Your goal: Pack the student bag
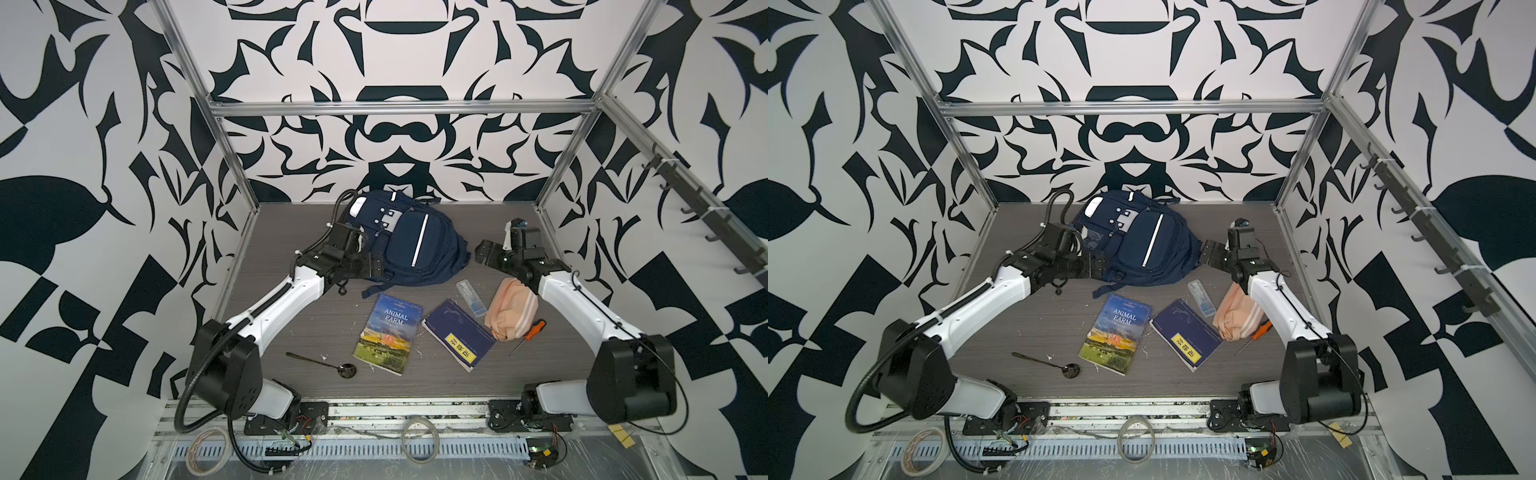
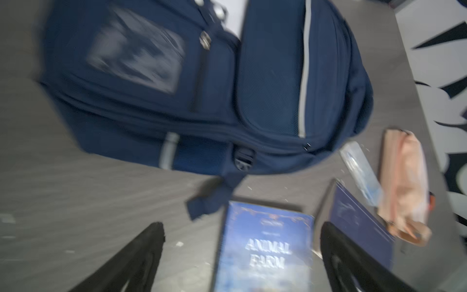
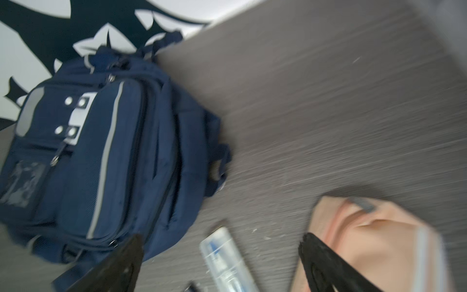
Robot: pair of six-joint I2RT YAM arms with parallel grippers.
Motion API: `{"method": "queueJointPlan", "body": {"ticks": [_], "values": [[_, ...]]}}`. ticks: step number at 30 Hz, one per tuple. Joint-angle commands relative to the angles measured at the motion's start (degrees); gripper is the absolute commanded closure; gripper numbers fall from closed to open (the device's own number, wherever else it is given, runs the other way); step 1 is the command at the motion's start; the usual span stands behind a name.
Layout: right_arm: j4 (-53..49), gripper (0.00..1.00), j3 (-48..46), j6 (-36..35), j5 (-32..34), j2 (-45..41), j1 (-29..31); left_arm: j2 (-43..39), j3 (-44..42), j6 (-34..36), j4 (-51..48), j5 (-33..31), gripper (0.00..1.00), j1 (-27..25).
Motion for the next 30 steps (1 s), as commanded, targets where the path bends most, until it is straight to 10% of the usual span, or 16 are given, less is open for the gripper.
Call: {"method": "queueJointPlan", "body": {"ticks": [1, 18, 30], "values": [[-5.2, 0.01, 9.3, 3.2, -9.0, 6.1, 0.3, 2.8, 5.2, -7.1, -4.8, 8.8, 0.01, -1.6], [-8.1, 0.11, 23.0, -1.6, -20.7, 27.9, 2.7, 6.2, 8.5, -12.5, -3.5, 15.7, 0.01, -3.7], [-14.0, 0.79, 27.1, -5.8, -12.8, 27.9, 8.5, 8.4, 9.2, -13.4, -1.3, 17.6, 0.01, -2.0]]}}
